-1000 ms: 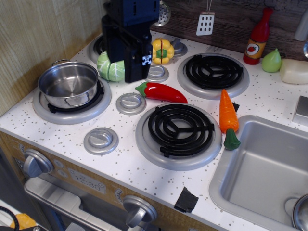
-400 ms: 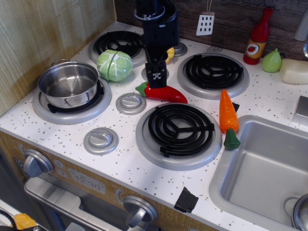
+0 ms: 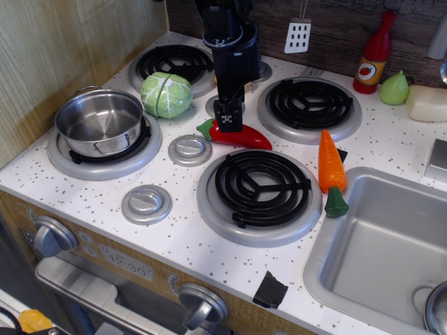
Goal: Put pepper in pan
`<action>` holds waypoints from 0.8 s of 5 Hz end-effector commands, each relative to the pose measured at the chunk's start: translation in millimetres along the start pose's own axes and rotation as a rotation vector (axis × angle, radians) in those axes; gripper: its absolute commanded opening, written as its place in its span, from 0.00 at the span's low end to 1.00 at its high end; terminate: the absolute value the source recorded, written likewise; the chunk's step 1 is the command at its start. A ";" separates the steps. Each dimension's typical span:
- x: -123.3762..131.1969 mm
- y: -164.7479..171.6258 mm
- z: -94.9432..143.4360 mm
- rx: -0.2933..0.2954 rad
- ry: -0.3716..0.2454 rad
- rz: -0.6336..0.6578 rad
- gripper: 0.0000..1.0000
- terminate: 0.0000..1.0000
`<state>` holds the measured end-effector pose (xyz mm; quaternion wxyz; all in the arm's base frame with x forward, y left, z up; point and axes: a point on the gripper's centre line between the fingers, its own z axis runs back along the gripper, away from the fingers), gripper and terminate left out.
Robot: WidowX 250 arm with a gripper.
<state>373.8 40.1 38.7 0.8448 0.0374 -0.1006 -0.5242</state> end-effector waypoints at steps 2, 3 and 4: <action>-15.4 9.3 -24.8 0.055 -0.040 -0.035 1.00 0.00; -14.1 13.3 -31.4 0.043 -0.070 0.050 0.00 0.00; -14.8 16.6 -15.9 0.029 -0.039 0.088 0.00 0.00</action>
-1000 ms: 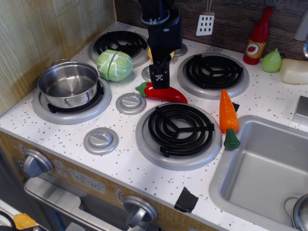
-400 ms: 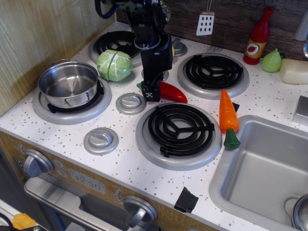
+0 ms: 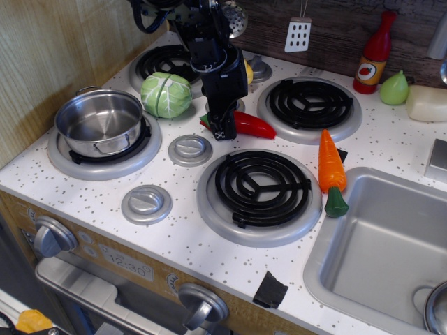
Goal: Put pepper in pan
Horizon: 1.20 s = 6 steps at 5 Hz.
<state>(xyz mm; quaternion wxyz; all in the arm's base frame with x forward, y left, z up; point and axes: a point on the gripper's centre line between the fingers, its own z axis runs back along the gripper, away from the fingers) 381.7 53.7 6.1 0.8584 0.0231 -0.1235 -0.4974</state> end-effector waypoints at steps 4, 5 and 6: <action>-72.1 6.7 151.6 -0.035 0.218 -0.101 0.00 0.00; -109.7 11.1 159.5 -0.056 0.175 -0.152 0.00 0.00; -124.2 12.6 156.9 -0.057 0.132 -0.163 1.00 0.00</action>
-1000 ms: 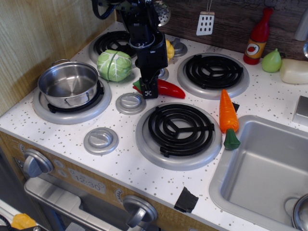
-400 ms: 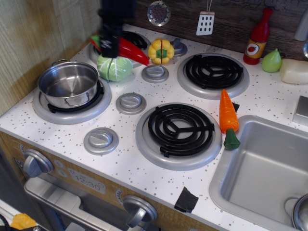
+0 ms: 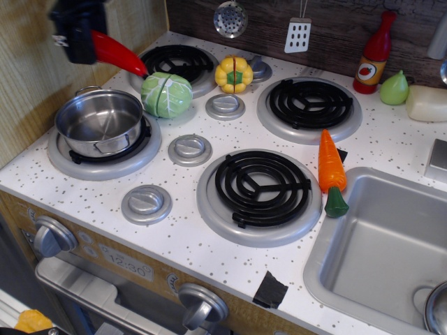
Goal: Put pepper in pan
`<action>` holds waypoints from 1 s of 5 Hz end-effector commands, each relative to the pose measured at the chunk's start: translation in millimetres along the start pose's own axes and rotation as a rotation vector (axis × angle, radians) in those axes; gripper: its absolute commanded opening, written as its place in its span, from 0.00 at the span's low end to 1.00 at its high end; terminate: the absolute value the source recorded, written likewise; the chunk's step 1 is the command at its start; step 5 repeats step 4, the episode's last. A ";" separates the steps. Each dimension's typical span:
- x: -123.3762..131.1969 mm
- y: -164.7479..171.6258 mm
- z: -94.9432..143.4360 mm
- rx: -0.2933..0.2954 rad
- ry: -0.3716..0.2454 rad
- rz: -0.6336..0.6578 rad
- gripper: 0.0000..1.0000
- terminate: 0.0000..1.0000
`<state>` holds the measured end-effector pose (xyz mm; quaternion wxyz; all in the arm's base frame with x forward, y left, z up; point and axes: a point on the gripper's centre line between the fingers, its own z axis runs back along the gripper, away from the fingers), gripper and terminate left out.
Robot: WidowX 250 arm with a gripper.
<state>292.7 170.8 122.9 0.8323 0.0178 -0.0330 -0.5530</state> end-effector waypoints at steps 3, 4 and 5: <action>-6.4 8.0 13.3 0.058 -0.004 -0.035 1.00 0.00; -6.4 8.0 13.3 0.058 -0.004 -0.035 1.00 1.00; -6.4 8.0 13.3 0.058 -0.004 -0.035 1.00 1.00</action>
